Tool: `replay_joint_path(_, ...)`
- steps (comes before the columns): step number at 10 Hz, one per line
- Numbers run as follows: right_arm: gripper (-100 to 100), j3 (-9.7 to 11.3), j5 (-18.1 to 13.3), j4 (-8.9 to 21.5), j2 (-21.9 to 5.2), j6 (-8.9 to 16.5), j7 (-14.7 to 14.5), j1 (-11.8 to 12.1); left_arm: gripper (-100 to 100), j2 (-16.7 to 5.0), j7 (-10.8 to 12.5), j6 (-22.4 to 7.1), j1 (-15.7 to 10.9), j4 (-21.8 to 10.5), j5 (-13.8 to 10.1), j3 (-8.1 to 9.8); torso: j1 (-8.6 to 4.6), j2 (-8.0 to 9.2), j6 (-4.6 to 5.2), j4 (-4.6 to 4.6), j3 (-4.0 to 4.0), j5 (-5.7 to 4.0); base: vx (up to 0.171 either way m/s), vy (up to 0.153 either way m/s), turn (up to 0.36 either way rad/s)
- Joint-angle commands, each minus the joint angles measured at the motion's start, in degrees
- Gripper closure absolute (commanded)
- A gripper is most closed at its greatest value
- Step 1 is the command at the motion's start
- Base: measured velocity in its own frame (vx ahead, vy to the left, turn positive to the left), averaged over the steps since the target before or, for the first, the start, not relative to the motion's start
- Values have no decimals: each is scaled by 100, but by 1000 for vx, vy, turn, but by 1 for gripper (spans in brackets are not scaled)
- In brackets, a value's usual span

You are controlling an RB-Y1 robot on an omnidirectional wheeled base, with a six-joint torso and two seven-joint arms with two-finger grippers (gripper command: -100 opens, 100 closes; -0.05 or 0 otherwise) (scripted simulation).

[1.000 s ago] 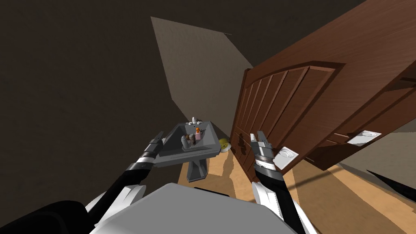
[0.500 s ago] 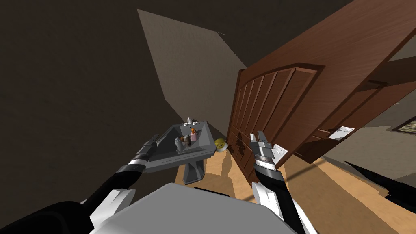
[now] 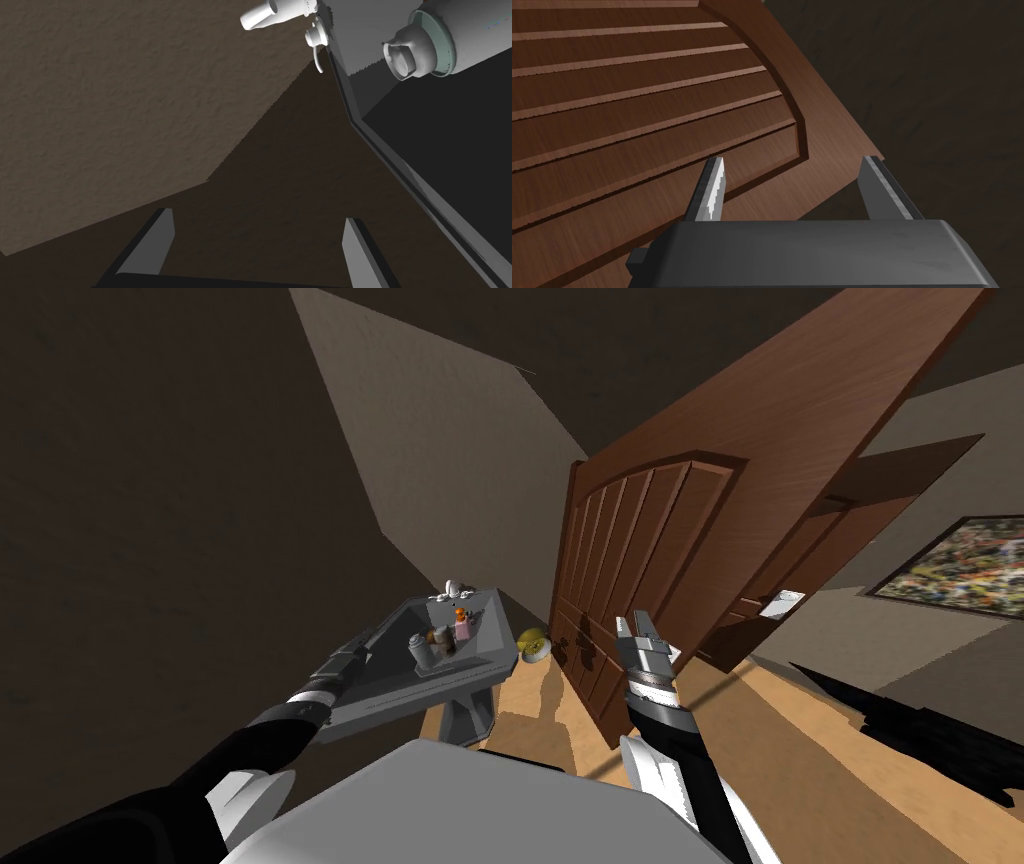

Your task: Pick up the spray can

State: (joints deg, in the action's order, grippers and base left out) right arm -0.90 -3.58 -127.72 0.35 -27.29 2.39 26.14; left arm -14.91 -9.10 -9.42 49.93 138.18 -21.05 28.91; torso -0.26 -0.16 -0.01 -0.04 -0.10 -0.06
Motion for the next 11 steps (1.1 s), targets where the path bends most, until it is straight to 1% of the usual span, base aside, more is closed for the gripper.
replay_joint_path(1,0,0,0,0,0,0,0,0,-100,-89,-14,-286,193,-30,-259,255,0,0,0,0,0,0,58,-80,-182)
replay_joint_path(2,0,0,0,0,0,0,0,-1,-100,-89,-14,-437,193,-30,-259,255,-3,0,2,0,0,-1,48,-57,-73)
replay_joint_path(3,0,0,0,0,0,0,0,0,-100,-143,-44,-670,328,-26,-447,441,2,4,-1,1,3,0,63,-63,-188)
replay_joint_path(4,0,0,0,0,0,0,0,-1,-100,-143,-44,-778,328,-26,-447,441,0,2,2,1,1,0,53,-39,-68)
replay_joint_path(5,0,0,0,0,0,0,0,0,-100,-197,-79,-954,461,-20,-631,617,8,4,-2,1,2,2,70,-44,-129)
replay_joint_path(6,0,0,0,0,0,0,0,0,-100,-197,-79,-1088,461,-20,-631,617,8,0,1,0,0,1,54,-40,-88)
replay_joint_path(7,0,0,0,0,0,0,0,0,-100,-250,-118,-1255,589,-12,-812,784,9,4,-1,1,2,2,60,-57,-191)
replay_joint_path(8,0,0,0,0,0,0,0,0,-100,-250,-118,-1429,589,-12,-812,784,4,2,2,1,1,1,63,-49,-81)
replay_joint_path(9,0,0,0,0,0,0,0,0,-100,-304,-161,-1625,715,-1,-989,941,5,2,-2,0,1,1,78,-43,-173)
replay_joint_path(10,0,0,0,0,0,0,0,0,-100,-304,-161,-1814,715,-1,-989,941,8,-3,1,0,-1,1,66,-27,-80)
replay_joint_path(11,0,-1,0,0,0,0,0,0,-100,-358,-209,-1969,838,12,-1161,1087,12,1,-2,0,0,2,77,-52,-148)
